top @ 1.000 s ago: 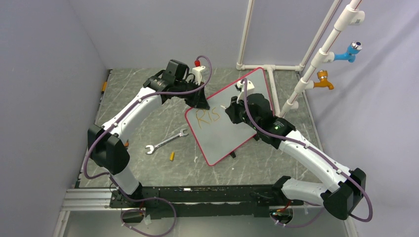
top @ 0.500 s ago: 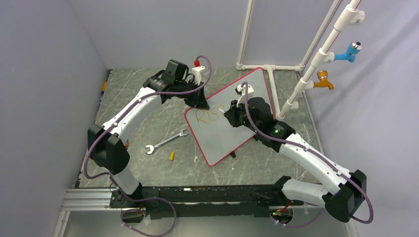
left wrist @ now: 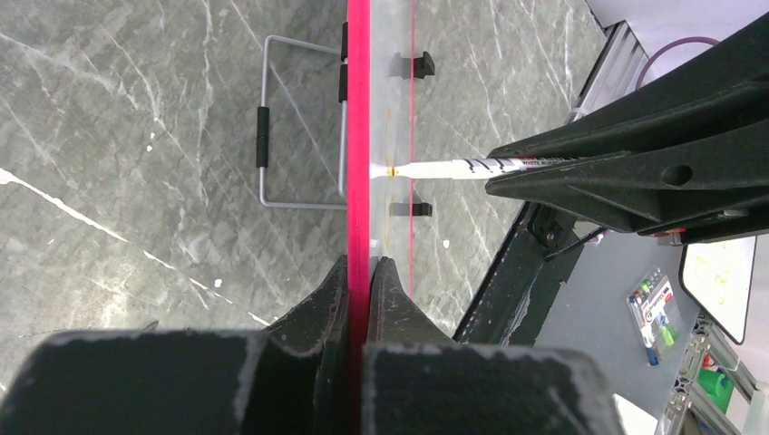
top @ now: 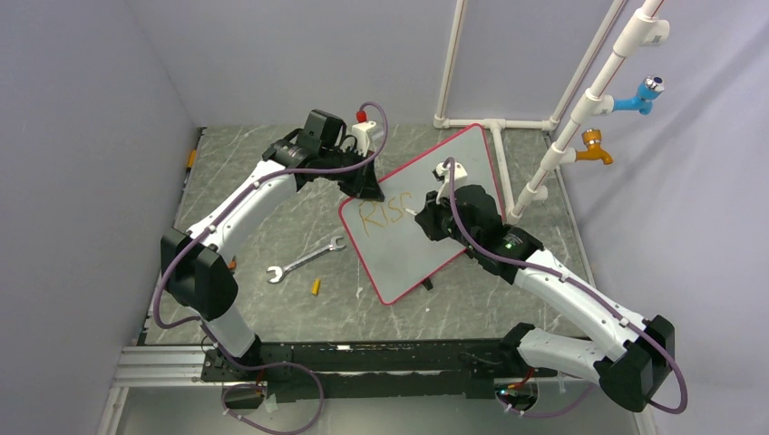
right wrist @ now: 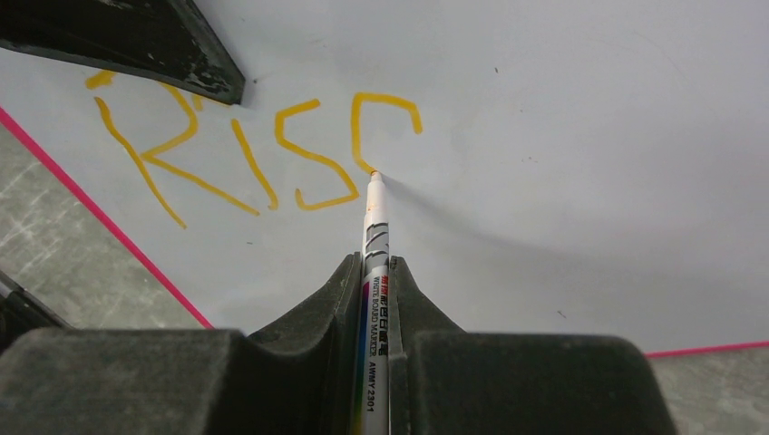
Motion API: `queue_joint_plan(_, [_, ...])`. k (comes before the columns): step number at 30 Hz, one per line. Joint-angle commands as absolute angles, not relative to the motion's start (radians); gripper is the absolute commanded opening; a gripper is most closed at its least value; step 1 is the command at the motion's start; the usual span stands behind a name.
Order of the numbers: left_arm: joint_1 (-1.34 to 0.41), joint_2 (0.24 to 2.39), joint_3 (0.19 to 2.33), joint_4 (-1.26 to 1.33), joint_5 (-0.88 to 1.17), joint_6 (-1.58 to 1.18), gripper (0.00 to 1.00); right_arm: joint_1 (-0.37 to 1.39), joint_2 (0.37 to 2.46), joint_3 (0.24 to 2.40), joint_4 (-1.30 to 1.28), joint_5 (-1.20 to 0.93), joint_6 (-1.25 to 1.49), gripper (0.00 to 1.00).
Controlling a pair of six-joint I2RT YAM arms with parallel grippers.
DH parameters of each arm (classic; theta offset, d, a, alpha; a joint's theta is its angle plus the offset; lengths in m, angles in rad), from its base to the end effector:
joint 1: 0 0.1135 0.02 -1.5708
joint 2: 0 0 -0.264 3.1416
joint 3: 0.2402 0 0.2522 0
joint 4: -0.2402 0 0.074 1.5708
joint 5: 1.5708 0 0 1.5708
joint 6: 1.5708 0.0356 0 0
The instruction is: Write a sentence on the whiteboard
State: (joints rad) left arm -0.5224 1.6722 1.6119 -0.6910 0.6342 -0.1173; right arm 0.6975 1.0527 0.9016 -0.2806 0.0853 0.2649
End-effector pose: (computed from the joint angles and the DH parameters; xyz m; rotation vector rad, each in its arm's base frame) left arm 0.3100 -0.2028 0.3512 0.8006 2.2339 -1.0527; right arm 0.1858 0.1518 0.3195 -0.3833 2.0044 0.5274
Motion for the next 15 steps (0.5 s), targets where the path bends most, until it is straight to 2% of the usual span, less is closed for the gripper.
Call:
queue_joint_plan(1, [-0.525, 1.652, 1.608, -0.648, 0.473, 0.038, 0.00, 0.698, 1.051, 0.892, -0.321, 0.155, 0.258, 0.00])
queue_joint_plan(15, [-0.526, 1.651, 1.605, -0.647, 0.481, 0.038, 0.00, 0.679, 1.065, 0.954, -0.340, 0.201, 0.231, 0.00])
